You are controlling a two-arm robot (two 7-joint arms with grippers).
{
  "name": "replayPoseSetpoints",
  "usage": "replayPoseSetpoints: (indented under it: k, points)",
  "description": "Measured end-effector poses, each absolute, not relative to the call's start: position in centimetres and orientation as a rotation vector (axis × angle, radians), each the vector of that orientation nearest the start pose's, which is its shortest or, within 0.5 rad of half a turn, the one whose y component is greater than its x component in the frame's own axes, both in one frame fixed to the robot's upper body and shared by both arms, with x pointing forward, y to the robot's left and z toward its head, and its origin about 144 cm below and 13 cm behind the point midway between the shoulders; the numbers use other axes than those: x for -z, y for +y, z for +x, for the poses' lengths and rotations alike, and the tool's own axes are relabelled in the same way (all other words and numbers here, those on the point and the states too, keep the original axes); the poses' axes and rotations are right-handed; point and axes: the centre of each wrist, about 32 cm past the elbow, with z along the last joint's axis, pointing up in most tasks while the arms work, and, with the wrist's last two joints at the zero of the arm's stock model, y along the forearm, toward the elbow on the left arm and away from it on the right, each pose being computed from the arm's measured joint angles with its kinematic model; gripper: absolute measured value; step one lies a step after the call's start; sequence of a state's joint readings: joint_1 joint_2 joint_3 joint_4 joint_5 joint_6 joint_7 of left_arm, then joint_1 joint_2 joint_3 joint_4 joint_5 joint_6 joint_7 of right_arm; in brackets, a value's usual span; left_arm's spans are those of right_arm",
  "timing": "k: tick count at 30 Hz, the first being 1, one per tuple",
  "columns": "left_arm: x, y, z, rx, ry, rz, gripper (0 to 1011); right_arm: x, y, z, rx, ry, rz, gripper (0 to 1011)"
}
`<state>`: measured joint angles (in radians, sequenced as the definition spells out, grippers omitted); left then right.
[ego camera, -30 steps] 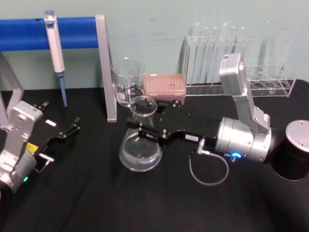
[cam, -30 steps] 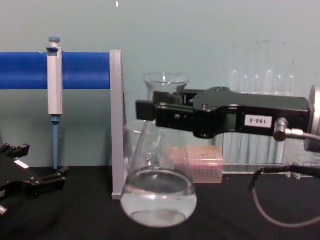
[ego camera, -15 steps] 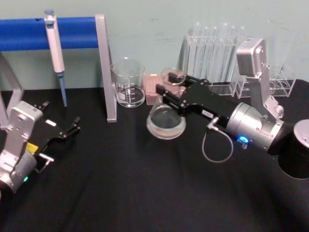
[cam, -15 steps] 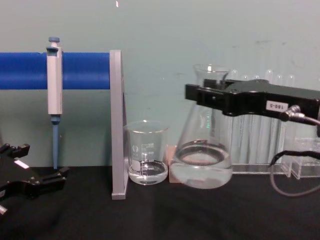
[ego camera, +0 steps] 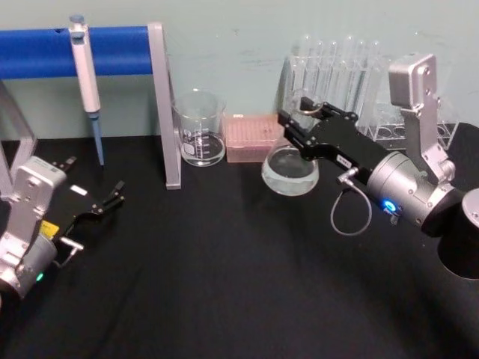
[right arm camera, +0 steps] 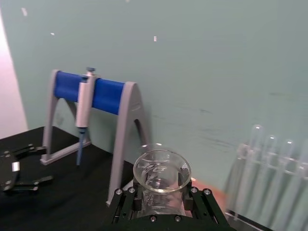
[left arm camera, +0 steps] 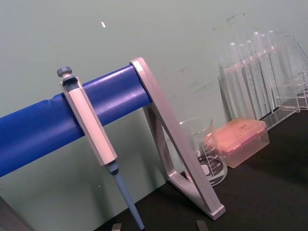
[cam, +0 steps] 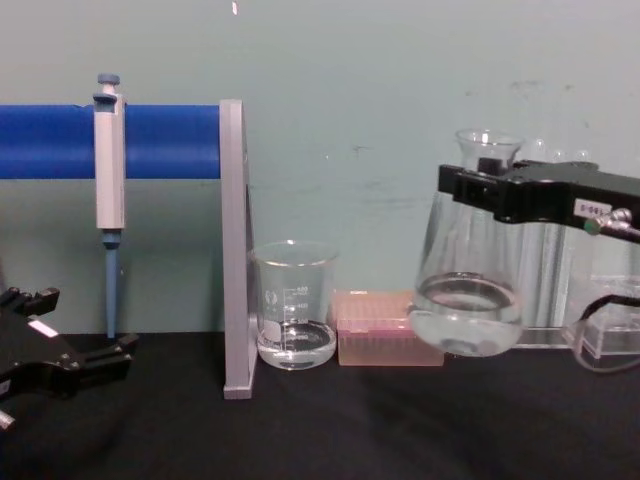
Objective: Grasp the erlenmeyer flask with one hand, shake it three times, then place it back.
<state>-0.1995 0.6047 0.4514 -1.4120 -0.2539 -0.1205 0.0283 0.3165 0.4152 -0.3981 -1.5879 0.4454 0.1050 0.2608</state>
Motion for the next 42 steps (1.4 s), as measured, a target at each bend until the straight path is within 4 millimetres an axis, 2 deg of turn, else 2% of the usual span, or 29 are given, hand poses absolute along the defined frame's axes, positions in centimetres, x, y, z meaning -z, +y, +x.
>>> replayPoseSetpoints:
  k: [22, 36, 42]
  points:
    - [-113.98, 30.97, 48.86, -1.248, -0.285, 0.305, 1001, -122.87, -23.28, 51.97, 1.044, -0.07, -0.007, 453]
    - [-113.98, 30.97, 48.86, -1.248, -0.285, 0.304, 1001, -123.03, -23.09, 51.89, 0.974, -0.07, -0.001, 453]
    - [-113.98, 30.97, 48.86, -1.248, -0.285, 0.305, 1001, -123.12, -22.89, 51.75, 0.883, -0.076, -0.005, 453]
